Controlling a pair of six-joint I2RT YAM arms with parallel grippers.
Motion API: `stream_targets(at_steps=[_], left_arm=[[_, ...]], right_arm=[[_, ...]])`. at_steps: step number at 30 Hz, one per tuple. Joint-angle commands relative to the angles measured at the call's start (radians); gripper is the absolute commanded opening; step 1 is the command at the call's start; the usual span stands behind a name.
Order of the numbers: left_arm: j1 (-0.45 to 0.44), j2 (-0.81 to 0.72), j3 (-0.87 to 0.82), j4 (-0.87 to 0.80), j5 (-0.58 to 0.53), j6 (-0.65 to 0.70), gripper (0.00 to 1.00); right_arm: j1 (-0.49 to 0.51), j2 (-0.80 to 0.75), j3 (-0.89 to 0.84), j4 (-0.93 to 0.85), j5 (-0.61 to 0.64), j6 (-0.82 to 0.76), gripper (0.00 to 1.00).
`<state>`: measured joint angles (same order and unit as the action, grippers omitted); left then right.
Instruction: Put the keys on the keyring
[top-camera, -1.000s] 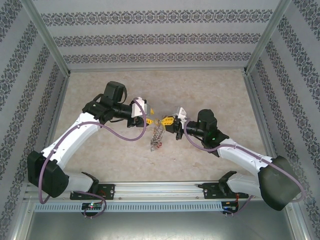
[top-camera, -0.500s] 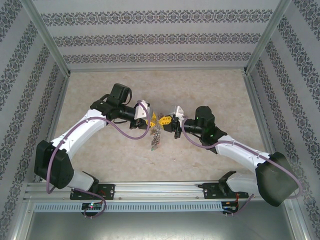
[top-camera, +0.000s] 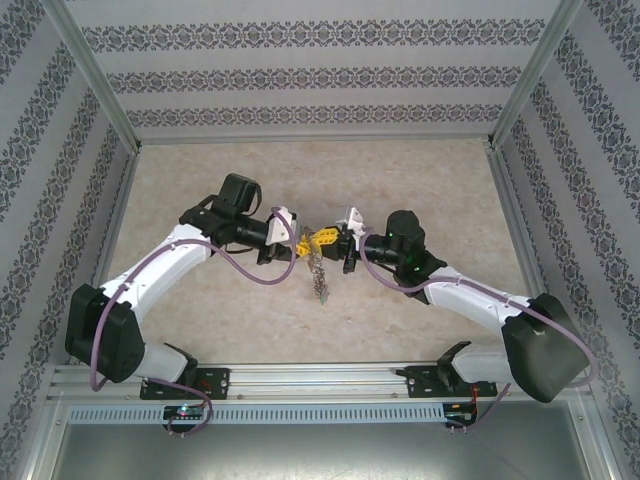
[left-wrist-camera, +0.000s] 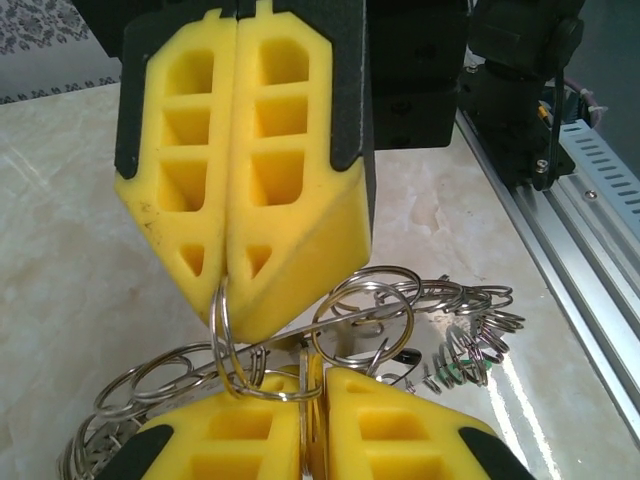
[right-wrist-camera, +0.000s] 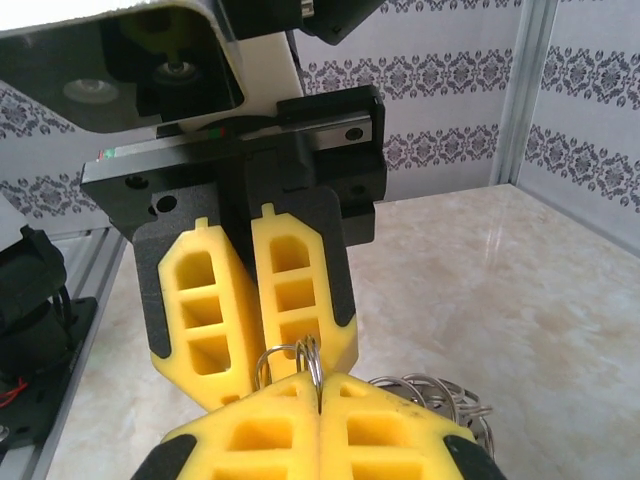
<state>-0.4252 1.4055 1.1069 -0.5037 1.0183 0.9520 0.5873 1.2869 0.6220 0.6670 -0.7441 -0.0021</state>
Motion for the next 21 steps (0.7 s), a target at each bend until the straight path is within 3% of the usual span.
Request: stream_targets(at_steps=[1,9,15,21], left_arm=[[-0.003,-0.045,-0.029,0.022,0.031,-0.022,0.12],[-0.019,-0.066,-0.087,0.155,0.045,-0.125,0.13],[-0.022,-0.073,-0.115,0.152,0.000,-0.142,0.16],[0.012,-0.139,-0.192,0.279,-0.014,-0.249,0.28]], right_arm=[[0.006,0.008,0.063,0.168,0.052,0.070,0.00],[0.049,0.065,0.093,0.213,0.069,0.106,0.00],[0.051,0.088,0.097,0.250,0.081,0.132,0.00],[0.047,0.088,0.095,0.254,0.078,0.135,0.00]])
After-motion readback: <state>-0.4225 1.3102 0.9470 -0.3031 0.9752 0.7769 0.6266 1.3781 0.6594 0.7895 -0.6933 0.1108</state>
